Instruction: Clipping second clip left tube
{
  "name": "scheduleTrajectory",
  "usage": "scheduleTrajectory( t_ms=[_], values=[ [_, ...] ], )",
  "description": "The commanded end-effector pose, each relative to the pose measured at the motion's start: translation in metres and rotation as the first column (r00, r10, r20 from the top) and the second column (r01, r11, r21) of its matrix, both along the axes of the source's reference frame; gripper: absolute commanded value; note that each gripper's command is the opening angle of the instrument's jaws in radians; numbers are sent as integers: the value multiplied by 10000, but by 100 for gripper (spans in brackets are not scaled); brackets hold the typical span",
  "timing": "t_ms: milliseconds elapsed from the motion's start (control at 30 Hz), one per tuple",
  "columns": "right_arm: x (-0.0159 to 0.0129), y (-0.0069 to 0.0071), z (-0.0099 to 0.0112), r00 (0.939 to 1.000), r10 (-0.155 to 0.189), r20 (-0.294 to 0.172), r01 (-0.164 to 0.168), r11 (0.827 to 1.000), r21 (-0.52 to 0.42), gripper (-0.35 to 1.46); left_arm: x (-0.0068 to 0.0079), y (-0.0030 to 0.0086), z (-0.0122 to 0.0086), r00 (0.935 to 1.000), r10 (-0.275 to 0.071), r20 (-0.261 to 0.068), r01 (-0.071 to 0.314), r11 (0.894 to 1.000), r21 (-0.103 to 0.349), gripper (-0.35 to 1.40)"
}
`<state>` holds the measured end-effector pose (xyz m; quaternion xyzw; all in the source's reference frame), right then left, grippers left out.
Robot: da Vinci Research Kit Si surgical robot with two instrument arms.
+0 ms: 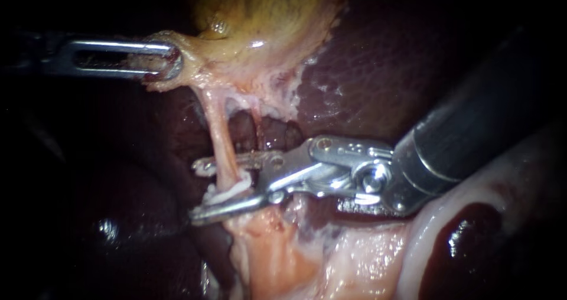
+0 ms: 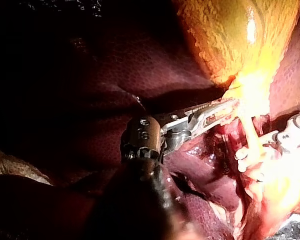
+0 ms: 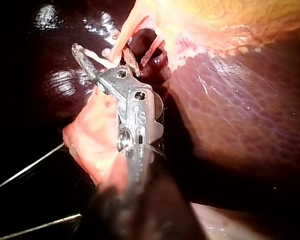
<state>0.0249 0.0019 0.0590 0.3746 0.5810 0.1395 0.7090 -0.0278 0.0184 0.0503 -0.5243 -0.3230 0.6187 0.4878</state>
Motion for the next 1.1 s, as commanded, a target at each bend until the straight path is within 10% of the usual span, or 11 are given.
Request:
scheduleTrajectory(
  t_ms=[33, 367, 600, 1100],
  values=[
    [-4, -2, -3, 10000, -80, -47, 80, 10000, -7, 46, 1, 0, -1, 10000, 8, 11, -8, 10000, -4, -35],
    [-16, 0, -16, 9999, -106, -28, 106, 9998, 192, 23, 3, 0, -1, 10000, 17, 17, -17, 10000, -1, -35],
    [-19, -1, -19, 9997, -237, 77, 231, 9971, 719, -35, 3, 0, -1, 10000, 17, 17, -17, 10000, -1, -35],
    [-15, -7, -23, 9973, -590, 438, 555, 9955, 771, -35, 2, 0, -1, 10000, 17, 18, -17, 10000, 0, -35]
  ],
)
